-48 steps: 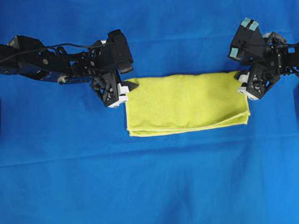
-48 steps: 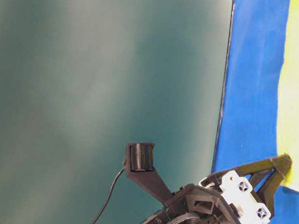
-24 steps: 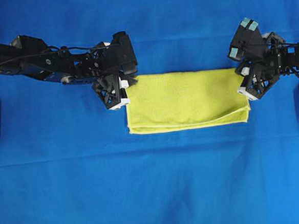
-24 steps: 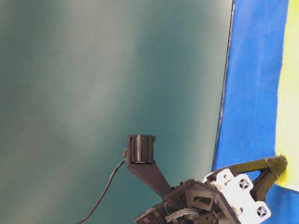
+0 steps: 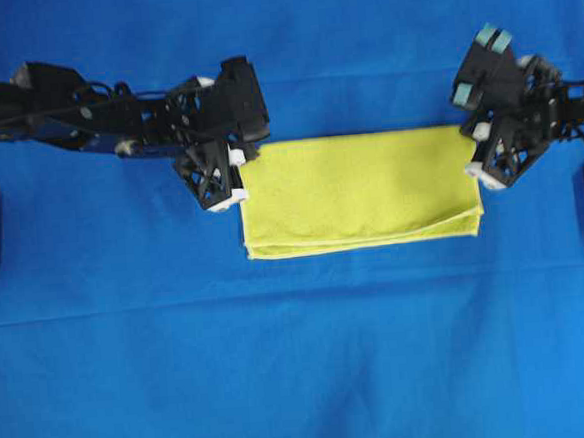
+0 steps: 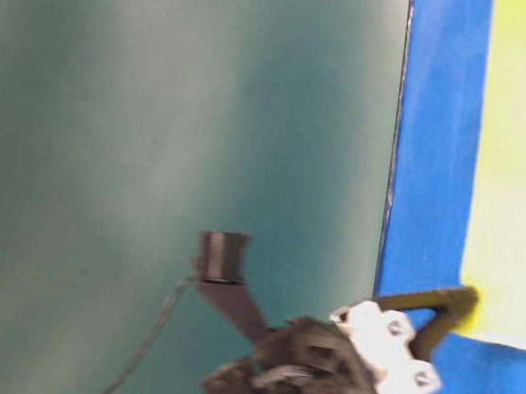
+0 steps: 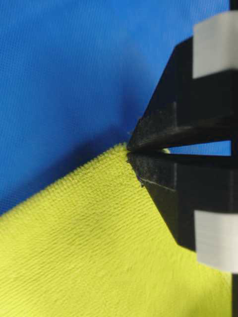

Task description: Fold the yellow towel.

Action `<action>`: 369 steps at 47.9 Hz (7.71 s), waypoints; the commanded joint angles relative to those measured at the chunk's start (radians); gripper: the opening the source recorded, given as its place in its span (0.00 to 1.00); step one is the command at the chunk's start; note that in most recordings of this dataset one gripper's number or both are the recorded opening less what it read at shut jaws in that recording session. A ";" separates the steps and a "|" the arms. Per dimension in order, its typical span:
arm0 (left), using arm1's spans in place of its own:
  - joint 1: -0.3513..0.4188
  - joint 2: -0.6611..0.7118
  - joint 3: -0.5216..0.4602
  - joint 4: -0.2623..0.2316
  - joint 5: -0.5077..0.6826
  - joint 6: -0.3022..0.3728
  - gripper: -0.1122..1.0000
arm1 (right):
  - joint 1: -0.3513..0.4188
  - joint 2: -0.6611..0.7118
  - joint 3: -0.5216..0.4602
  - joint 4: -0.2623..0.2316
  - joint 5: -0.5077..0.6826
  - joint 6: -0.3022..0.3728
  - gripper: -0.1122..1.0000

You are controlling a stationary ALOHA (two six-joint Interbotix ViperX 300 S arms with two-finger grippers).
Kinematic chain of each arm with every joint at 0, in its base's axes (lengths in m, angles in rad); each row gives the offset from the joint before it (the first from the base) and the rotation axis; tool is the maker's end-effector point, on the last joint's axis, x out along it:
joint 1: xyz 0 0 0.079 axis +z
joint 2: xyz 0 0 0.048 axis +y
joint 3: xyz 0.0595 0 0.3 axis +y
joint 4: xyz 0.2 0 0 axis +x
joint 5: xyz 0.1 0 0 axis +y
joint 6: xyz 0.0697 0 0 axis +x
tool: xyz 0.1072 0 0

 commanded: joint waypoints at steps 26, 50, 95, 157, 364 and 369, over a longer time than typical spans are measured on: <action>-0.031 -0.268 -0.067 0.000 0.146 -0.002 0.12 | 0.080 -0.348 -0.114 -0.002 0.253 0.006 0.12; -0.176 -0.256 -0.071 0.000 -0.002 -0.003 0.12 | -0.107 -0.230 -0.150 -0.109 0.199 0.011 0.12; -0.342 0.003 -0.342 0.002 -0.218 0.040 0.12 | -0.307 0.202 -0.537 -0.219 -0.132 -0.008 0.12; -0.341 0.172 -0.270 -0.003 -0.506 0.003 0.12 | -0.287 0.321 -0.476 -0.238 -0.253 -0.002 0.12; 0.250 0.252 -0.107 0.000 -0.548 0.000 0.80 | -0.318 0.512 -0.390 -0.224 -0.387 0.009 0.67; 0.252 0.258 -0.114 0.000 -0.545 0.003 0.69 | -0.318 0.511 -0.388 -0.224 -0.377 0.012 0.64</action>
